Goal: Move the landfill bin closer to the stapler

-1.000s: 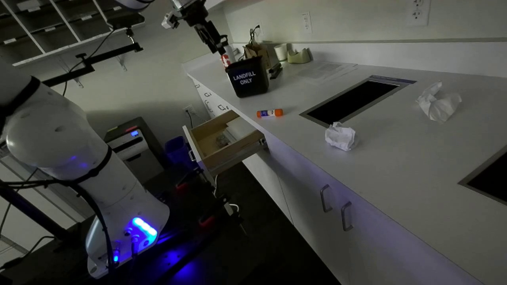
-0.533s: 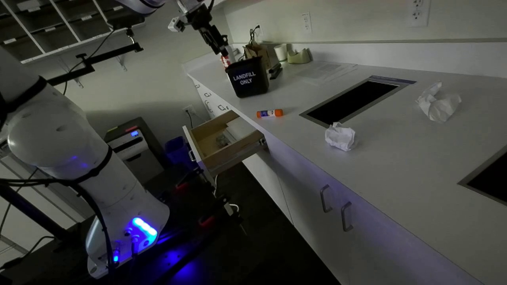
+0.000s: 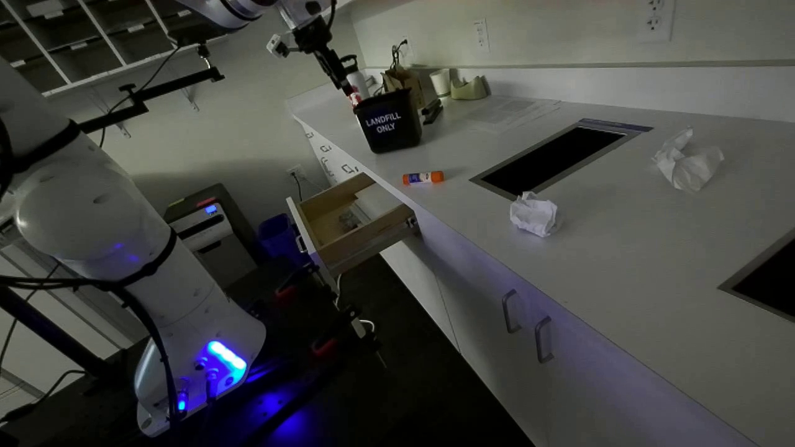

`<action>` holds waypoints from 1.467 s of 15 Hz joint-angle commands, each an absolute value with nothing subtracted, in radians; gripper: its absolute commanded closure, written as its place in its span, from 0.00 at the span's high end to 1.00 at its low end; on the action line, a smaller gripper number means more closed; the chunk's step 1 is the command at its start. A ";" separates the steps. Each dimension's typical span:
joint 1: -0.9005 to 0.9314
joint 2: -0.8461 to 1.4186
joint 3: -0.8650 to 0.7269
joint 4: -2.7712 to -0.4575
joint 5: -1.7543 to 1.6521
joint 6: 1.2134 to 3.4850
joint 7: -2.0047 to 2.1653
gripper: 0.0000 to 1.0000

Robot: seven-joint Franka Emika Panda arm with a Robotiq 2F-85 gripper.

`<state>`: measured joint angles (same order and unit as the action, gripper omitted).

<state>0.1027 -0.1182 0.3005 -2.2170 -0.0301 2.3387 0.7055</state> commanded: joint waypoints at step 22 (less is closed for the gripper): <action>0.296 0.412 0.158 -1.747 -0.140 2.404 1.030 1.00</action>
